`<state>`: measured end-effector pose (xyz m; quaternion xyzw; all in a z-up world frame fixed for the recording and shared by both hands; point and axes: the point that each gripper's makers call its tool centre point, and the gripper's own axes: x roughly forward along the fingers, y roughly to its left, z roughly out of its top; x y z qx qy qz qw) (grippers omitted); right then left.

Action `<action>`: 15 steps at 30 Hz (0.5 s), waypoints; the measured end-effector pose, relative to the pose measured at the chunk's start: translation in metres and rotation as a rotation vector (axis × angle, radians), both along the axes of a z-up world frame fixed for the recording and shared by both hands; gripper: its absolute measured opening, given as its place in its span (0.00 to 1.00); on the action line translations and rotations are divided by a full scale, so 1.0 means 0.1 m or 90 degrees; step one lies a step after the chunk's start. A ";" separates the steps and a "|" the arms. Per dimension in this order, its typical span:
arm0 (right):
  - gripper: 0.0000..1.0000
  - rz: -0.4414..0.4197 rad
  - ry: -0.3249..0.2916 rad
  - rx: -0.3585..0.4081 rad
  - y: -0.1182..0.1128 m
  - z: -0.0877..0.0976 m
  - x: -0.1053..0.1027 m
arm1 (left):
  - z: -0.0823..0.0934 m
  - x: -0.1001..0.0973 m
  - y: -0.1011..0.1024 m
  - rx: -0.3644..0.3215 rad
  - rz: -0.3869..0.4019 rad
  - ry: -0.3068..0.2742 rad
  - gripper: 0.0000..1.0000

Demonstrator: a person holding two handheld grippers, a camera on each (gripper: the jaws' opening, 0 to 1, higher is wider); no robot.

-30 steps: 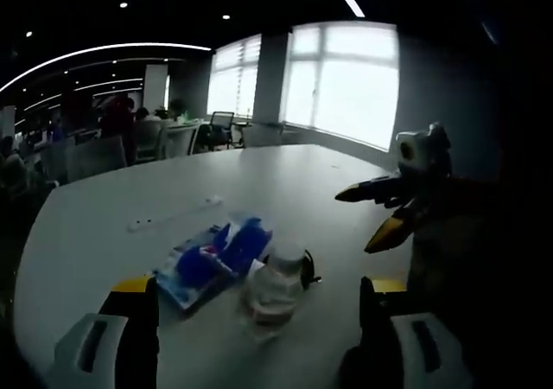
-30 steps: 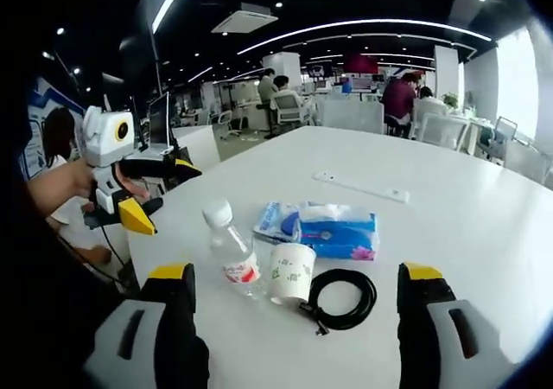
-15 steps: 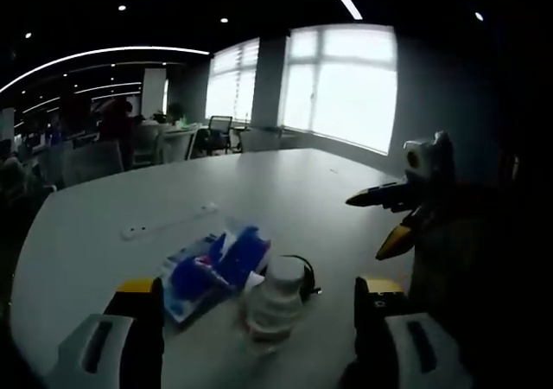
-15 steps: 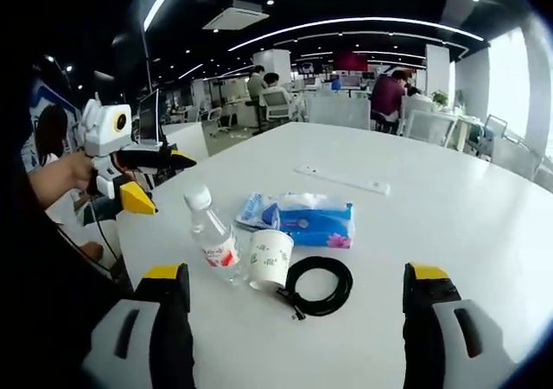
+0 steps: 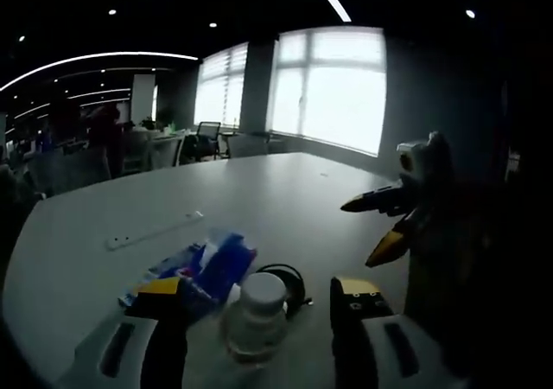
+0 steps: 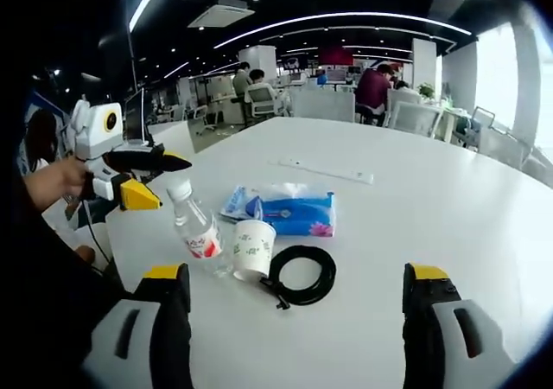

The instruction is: Arrange the tabletop items into an orderly group along one side of the table until the central work area is clear of visible clutter.

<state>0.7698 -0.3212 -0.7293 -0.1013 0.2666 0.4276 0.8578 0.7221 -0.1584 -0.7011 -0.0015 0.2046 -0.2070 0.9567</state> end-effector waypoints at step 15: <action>0.97 -0.025 0.008 -0.009 -0.12 -0.06 0.02 | -0.10 0.09 0.06 -0.042 0.097 -0.019 0.29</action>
